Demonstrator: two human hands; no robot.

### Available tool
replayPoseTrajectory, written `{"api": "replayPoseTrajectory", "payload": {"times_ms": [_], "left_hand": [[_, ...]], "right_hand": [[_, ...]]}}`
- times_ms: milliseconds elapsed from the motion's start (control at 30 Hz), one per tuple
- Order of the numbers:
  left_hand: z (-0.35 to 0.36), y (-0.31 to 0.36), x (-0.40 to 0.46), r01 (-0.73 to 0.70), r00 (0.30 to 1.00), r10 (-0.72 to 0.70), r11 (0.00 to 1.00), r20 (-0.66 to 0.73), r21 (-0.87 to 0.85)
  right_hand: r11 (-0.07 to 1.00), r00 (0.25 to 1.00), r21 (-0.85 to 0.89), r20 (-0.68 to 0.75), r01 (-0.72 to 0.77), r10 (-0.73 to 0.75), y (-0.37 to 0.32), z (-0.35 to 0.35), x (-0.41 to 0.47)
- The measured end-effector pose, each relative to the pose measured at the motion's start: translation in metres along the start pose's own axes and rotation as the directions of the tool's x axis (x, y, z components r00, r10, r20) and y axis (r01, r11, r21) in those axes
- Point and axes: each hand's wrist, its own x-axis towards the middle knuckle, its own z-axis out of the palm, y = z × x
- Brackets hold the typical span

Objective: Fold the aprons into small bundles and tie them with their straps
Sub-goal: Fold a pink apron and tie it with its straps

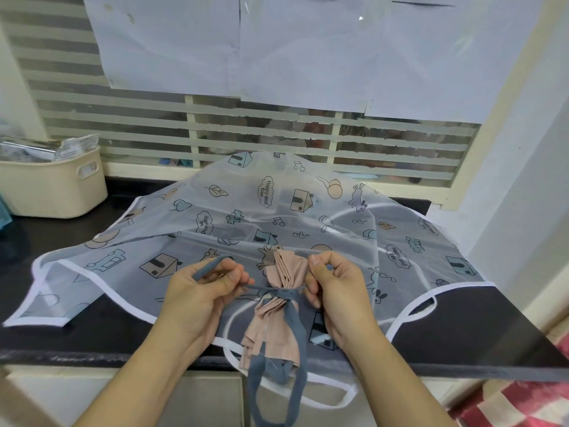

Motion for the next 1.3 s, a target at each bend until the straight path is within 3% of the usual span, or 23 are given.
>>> {"api": "replayPoseTrajectory", "payload": {"times_ms": [167,267,400,600,700,800,900,1067,1167,1300], "left_hand": [[0.009,0.004,-0.008,0.027,0.994,-0.037,0.995,0.099,0.097],[0.017,0.001,-0.013,-0.013,0.985,-0.026,0.973,0.168,0.229],[0.028,-0.005,-0.011,-0.113,0.983,0.031,0.878,0.179,0.466],[0.047,-0.005,0.002,-0.257,0.963,0.083,0.557,0.255,0.790],[0.058,0.000,-0.001,-0.303,0.947,-0.009,0.315,0.322,0.900],[0.065,0.005,-0.002,-0.334,0.927,-0.125,0.161,0.354,0.929],[0.067,0.006,-0.002,-0.336,0.922,-0.161,0.124,0.353,0.934],[0.062,0.008,-0.003,-0.321,0.928,-0.140,0.170,0.345,0.932],[0.055,0.004,-0.002,-0.382,0.923,0.030,0.194,0.384,0.904],[0.048,0.006,-0.003,-0.361,0.920,0.249,0.234,0.303,0.903]], "right_hand": [[0.999,0.998,-0.034,0.069,0.001,0.002,0.000,0.001,-0.004],[1.000,0.996,0.028,0.086,0.001,-0.003,0.000,0.001,-0.005],[0.998,0.995,-0.062,0.092,0.031,-0.025,-0.001,0.000,-0.005],[0.996,0.994,-0.087,0.108,0.031,-0.022,0.001,0.001,-0.006],[0.997,0.986,-0.048,0.162,0.053,-0.045,-0.003,0.003,-0.010],[0.990,0.967,-0.090,0.242,0.106,-0.082,-0.010,0.005,-0.015],[0.978,0.949,-0.150,0.300,0.144,-0.094,-0.009,0.006,-0.017],[0.930,0.974,-0.333,0.210,0.156,-0.089,-0.007,0.009,-0.018],[0.909,0.980,-0.376,0.147,0.181,-0.135,-0.008,0.009,-0.018],[0.904,0.971,-0.356,0.129,0.236,-0.203,-0.008,0.007,-0.015]]}}
